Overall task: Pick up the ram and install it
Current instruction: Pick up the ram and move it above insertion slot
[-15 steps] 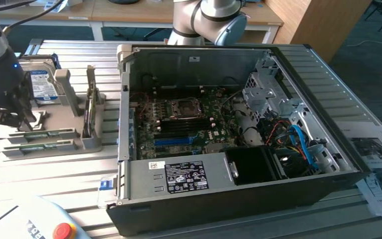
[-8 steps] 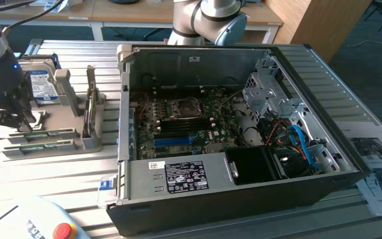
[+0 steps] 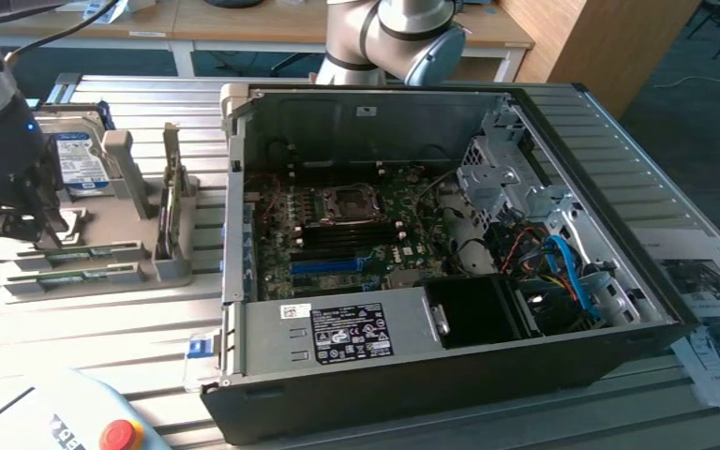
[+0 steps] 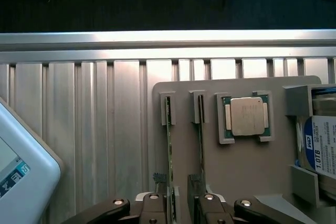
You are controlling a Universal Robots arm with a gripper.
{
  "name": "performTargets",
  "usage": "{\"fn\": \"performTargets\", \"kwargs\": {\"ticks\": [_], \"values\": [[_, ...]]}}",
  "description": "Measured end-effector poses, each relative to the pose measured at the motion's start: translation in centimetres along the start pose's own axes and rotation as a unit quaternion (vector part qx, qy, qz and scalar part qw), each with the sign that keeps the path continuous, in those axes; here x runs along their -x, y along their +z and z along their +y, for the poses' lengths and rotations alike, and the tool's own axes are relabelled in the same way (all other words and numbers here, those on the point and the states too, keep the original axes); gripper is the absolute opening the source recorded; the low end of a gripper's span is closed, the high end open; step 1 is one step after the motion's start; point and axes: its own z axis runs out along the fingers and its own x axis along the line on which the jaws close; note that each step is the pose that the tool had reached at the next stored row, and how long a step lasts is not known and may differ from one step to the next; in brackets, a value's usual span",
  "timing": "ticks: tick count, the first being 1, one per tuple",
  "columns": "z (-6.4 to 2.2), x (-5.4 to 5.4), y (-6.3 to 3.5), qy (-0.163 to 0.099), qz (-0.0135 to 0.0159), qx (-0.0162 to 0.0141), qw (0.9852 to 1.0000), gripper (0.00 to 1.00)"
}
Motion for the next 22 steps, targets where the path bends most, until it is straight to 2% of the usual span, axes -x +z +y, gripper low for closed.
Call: {"fn": "performTargets", "kwargs": {"ticks": [17,22], "values": [[-0.07,-0.1,2.49,0.0,0.0001,-0.0001,1.0,0.3],[-0.07,-0.1,2.62,0.0,0.0002,0.0,1.0,0.3]]}}
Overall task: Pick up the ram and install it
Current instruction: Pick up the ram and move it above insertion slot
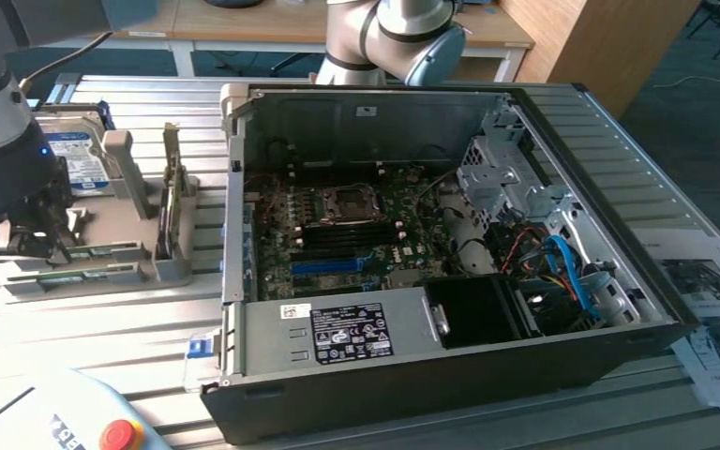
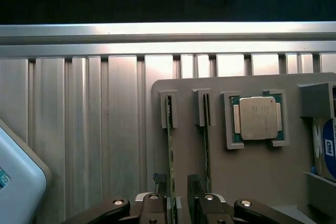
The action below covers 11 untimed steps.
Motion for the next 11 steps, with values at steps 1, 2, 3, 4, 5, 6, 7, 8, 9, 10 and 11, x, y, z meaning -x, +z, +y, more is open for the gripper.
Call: {"fn": "performTargets", "kwargs": {"ticks": [1,2,3,4,5,6,7,8,9,10,11], "values": [[0.0,0.0,0.01,0.0,0.0,-0.0001,1.0,0.3],[-0.02,-0.02,0.01,0.0,-0.0001,-0.0001,1.0,0.3],[-0.09,-0.03,0.01,0.0,-0.0001,-0.0002,1.0,0.3],[-0.21,-0.06,0.0,0.0,0.0,-0.0001,1.0,0.3],[-0.31,-0.08,-0.01,0.0,0.0,-0.0001,1.0,0.3],[-0.4,-0.1,-0.01,0.0,-0.0001,-0.0001,1.0,0.3],[-0.46,-0.12,-0.01,0.0,-0.0001,-0.0002,1.0,0.3],[-0.47,-0.12,-0.01,0.0,-0.0001,-0.0001,1.0,0.3],[-0.47,-0.12,-0.01,0.0,-0.0001,-0.0001,1.0,0.3],[-0.47,-0.12,-0.02,0.0,0.0,0.0,1.0,0.3],[-0.47,-0.12,-0.02,0.0,0.0,0.0,1.0,0.3]]}}
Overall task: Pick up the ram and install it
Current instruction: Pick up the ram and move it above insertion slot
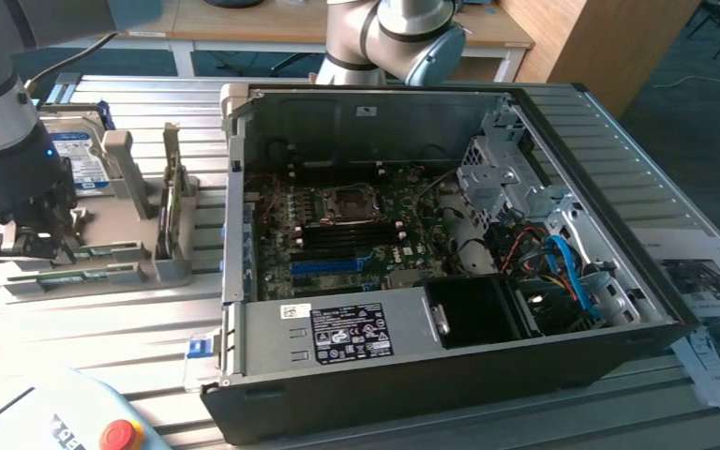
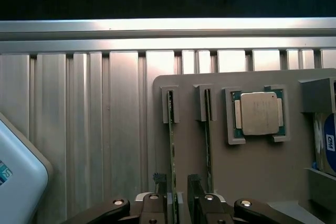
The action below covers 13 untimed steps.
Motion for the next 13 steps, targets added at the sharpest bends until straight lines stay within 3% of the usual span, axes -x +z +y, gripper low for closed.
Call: {"fn": "performTargets", "kwargs": {"ticks": [8,13], "values": [[-0.05,-0.36,0.65,-0.001,-0.0001,0.0,1.0,0.3],[-0.1,-0.36,0.71,-0.021,0.0008,0.0003,0.9998,0.3]]}}
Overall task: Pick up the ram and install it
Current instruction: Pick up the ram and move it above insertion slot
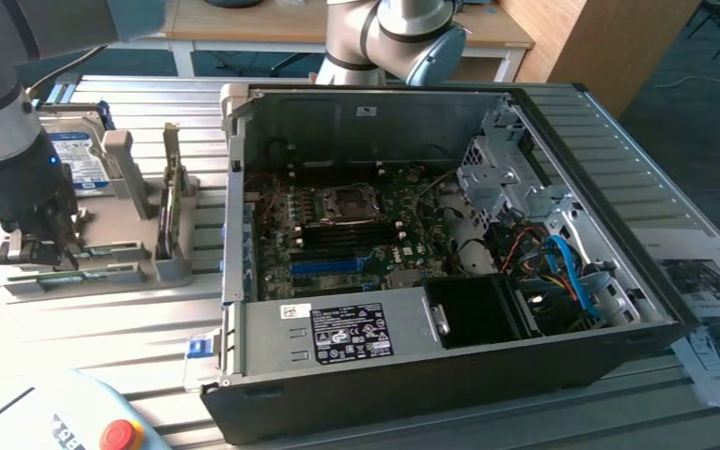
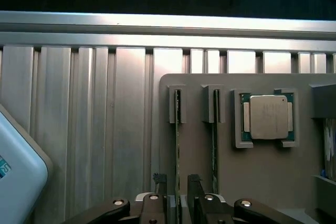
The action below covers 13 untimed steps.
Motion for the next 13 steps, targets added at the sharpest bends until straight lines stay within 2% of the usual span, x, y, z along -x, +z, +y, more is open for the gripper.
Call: {"fn": "performTargets", "kwargs": {"ticks": [11,13], "values": [[-0.08,-0.01,0.43,0.0,-0.0001,-0.0001,1.0,0.3],[-0.4,-0.01,0.41,0.0,0.0,0.0012,1.0,0.3]]}}
